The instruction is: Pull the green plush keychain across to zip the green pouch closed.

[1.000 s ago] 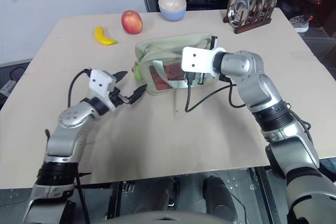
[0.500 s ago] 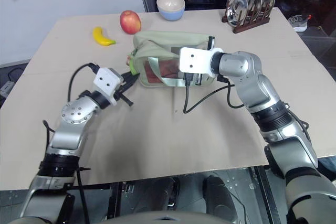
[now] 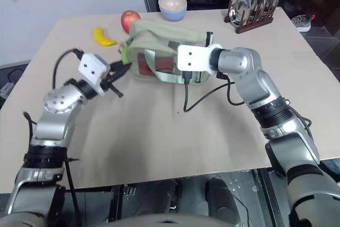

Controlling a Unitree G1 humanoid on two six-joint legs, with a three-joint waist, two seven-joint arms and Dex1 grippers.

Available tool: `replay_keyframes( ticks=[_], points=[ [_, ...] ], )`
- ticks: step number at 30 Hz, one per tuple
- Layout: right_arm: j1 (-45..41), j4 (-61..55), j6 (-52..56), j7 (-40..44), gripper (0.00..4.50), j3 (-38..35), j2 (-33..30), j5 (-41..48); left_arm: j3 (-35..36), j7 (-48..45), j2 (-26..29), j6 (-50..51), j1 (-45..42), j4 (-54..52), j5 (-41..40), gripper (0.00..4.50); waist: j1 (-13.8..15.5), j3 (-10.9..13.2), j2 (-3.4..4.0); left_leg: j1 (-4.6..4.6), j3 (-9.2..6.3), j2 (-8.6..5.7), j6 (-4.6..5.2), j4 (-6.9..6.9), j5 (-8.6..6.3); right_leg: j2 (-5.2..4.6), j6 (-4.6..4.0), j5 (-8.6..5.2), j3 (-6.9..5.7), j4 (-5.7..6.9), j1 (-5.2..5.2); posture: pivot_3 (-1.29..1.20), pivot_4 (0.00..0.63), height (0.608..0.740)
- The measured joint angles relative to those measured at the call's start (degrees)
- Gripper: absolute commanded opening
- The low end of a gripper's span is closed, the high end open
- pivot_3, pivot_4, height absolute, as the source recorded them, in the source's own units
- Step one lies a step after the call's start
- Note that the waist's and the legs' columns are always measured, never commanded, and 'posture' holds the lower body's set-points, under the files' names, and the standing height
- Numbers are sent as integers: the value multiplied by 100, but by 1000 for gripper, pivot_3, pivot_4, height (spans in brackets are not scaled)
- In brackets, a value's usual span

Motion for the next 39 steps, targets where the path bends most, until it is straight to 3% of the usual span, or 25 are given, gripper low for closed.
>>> replay_keyframes(
  ticks=[12, 13, 19, 33, 39],
  points=[
    [0, 93, -235, 7, 0, 113, -12, -8, 69, 216, -305, -135, 760, -428, -211, 33, 7, 0, 0, -3, -7, 0, 0, 11, 0, 0, 0, 0, 5, 4, 2, 0, 150, 740],
    [0, 92, -245, 9, 0, 121, -12, -8, 104, 129, -306, -89, 828, -465, -333, 931, 3, 0, 0, -3, -6, 1, 0, 12, 0, 0, 0, 0, 6, 4, 2, 0, 150, 740],
    [0, 147, -235, -32, 0, 62, -146, -94, 370, 748, -371, -5, 953, -379, 98, 3518, 54, -1, -1, -3, -10, -3, 0, 14, 0, -4, 0, 1, -2, 4, 4, 0, 150, 740],
    [3, 139, -218, -22, 0, 62, -147, -105, 16, 634, -491, -568, 1010, -369, 753, 3518, 34, -1, -1, -3, -9, -6, 0, 14, 0, -7, 0, 1, 1, 4, 6, 0, 150, 740],
    [29, 88, -142, 3, 0, 62, -149, -105, -270, 943, -487, -1298, 880, -47, 1596, 3518, 37, -1, -1, -2, -10, -6, 0, 14, 0, -6, 0, 1, 0, 6, 6, 0, 150, 740]
  ],
)
